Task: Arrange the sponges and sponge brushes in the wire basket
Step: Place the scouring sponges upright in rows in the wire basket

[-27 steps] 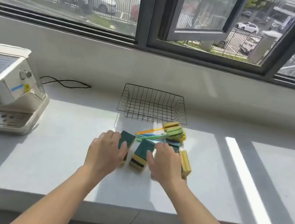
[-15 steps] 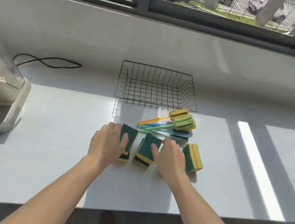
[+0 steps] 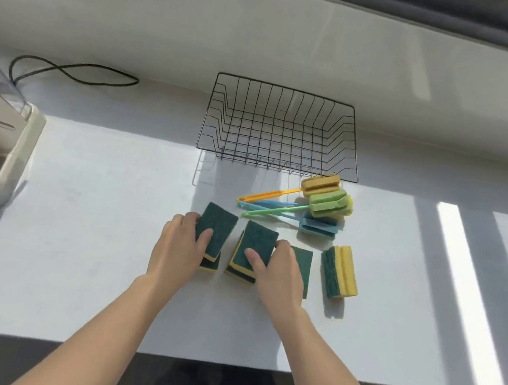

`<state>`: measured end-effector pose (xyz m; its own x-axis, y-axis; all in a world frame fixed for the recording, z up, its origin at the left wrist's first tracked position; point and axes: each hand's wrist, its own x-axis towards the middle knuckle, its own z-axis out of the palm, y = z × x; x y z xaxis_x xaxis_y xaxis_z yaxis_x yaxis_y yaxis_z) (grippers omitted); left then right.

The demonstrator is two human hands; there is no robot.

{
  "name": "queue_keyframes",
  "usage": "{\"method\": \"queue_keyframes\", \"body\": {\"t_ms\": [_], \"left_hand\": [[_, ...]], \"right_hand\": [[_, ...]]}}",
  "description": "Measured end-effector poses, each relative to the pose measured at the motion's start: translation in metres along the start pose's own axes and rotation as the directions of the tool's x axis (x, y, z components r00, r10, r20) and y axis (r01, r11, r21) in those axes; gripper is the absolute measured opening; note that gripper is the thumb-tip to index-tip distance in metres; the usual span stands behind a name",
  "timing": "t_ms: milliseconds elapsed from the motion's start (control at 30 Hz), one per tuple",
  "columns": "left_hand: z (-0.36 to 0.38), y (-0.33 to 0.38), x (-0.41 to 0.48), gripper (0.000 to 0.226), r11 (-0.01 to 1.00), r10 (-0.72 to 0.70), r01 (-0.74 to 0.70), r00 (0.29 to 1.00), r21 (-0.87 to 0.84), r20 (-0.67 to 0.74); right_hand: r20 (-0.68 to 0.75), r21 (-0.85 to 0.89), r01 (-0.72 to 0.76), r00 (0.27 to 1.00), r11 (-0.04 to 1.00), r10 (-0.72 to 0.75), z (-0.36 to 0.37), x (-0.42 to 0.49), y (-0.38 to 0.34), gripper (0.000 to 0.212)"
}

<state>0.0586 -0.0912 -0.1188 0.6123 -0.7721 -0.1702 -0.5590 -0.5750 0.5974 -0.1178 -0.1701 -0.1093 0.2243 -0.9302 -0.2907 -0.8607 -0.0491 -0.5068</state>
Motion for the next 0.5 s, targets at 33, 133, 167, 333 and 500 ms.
{"method": "queue_keyframes", "body": {"t_ms": [33, 133, 167, 333, 500], "left_hand": [[0.001, 0.0, 0.001, 0.035, 1.0, -0.005, 0.005, 1.0, -0.016, -0.009], [0.001, 0.005, 0.0, 0.034, 0.999, -0.042, 0.041, 0.999, -0.03, -0.03], [0.002, 0.007, -0.001, 0.035, 0.997, -0.068, 0.066, 0.997, -0.043, -0.03], [0.0, 0.014, -0.001, 0.023, 0.956, -0.238, 0.229, 0.971, -0.185, -0.028], [0.0, 0.023, -0.005, 0.017, 0.855, -0.389, 0.356, 0.921, -0.378, -0.012]], "right_hand": [[0.016, 0.028, 0.015, 1.0, 0.999, -0.015, 0.0, 0.003, 0.001, 0.049], [0.074, 0.141, 0.06, 0.995, 0.988, -0.071, -0.005, 0.011, 0.006, 0.052], [0.099, 0.191, 0.069, 0.991, 0.979, -0.089, -0.006, 0.015, 0.008, 0.051], [0.219, 0.391, 0.055, 0.964, 0.919, -0.151, -0.014, 0.034, 0.014, 0.047], [0.264, 0.484, 0.026, 0.949, 0.875, -0.175, -0.028, 0.054, 0.021, 0.035]]}}
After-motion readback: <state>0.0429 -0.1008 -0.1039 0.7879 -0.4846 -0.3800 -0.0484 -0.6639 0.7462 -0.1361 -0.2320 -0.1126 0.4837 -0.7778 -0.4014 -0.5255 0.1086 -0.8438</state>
